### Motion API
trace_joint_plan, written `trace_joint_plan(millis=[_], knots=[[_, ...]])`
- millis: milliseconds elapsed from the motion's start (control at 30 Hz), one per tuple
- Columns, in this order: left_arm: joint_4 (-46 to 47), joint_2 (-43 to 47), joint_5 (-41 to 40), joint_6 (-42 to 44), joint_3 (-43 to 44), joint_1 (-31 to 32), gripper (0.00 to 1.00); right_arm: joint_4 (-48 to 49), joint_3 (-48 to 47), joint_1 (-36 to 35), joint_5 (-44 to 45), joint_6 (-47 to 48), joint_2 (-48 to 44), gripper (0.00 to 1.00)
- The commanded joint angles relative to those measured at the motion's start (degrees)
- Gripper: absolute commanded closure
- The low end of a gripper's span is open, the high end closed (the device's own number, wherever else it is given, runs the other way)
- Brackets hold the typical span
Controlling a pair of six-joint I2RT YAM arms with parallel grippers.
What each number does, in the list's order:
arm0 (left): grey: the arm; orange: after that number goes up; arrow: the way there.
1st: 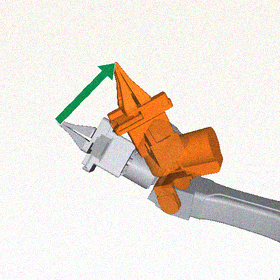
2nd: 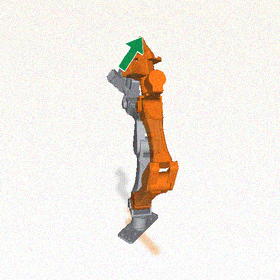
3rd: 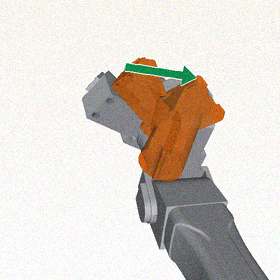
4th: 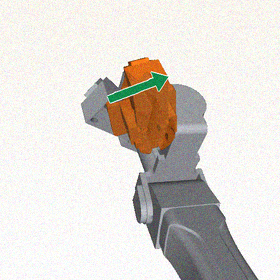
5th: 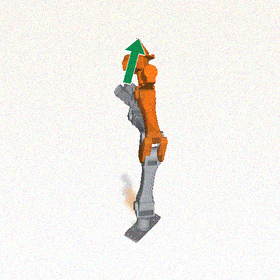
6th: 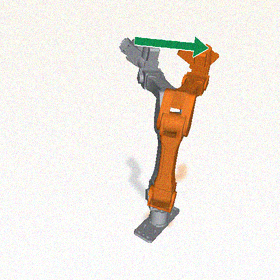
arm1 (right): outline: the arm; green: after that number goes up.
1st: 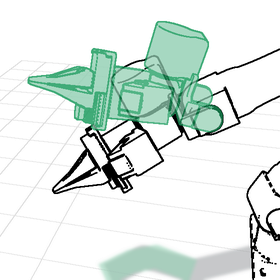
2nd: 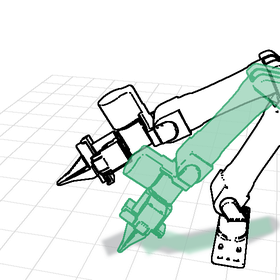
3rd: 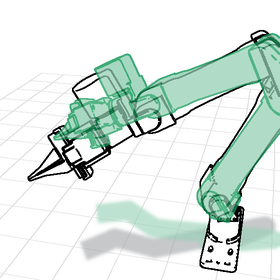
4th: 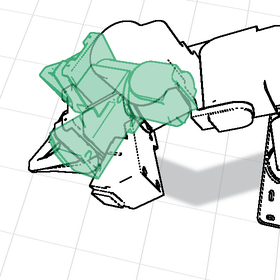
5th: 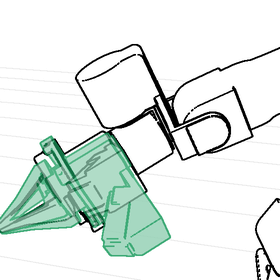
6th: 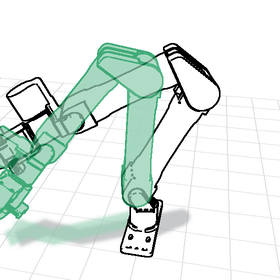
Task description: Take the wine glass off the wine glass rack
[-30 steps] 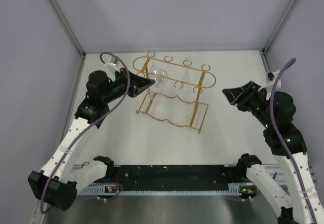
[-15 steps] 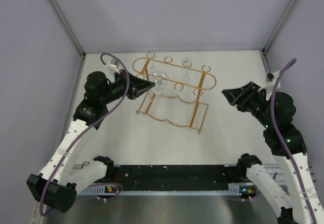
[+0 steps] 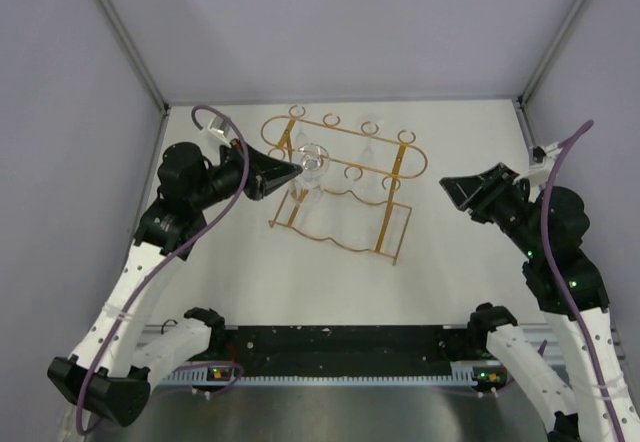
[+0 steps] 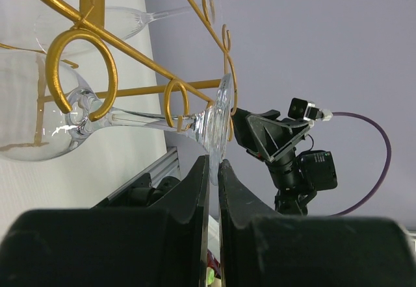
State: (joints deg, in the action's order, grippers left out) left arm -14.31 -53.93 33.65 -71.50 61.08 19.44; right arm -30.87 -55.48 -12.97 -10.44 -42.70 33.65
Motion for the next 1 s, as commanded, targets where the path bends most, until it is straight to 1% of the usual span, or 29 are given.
trace_joint_plan(millis=[0,333,733,967], knots=[[2.97,2.08,1.42,0.32,2.64,-0.37,1.0,1.78,-0.5,0.49,-0.46,-0.72,-0.51,0.54],[3.58,2.69,2.56,-0.65,3.08,-0.54,1.0,1.78,-0.68,0.49,-0.64,-1.16,-0.51,0.54],[7.09,0.06,2.47,-1.88,4.93,-0.55,1.0,1.61,-0.5,0.49,-0.81,-1.42,-0.86,0.55],[7.36,0.67,3.0,-2.76,5.19,-0.55,1.0,1.52,-0.68,0.4,-1.34,-1.42,-0.43,0.56]])
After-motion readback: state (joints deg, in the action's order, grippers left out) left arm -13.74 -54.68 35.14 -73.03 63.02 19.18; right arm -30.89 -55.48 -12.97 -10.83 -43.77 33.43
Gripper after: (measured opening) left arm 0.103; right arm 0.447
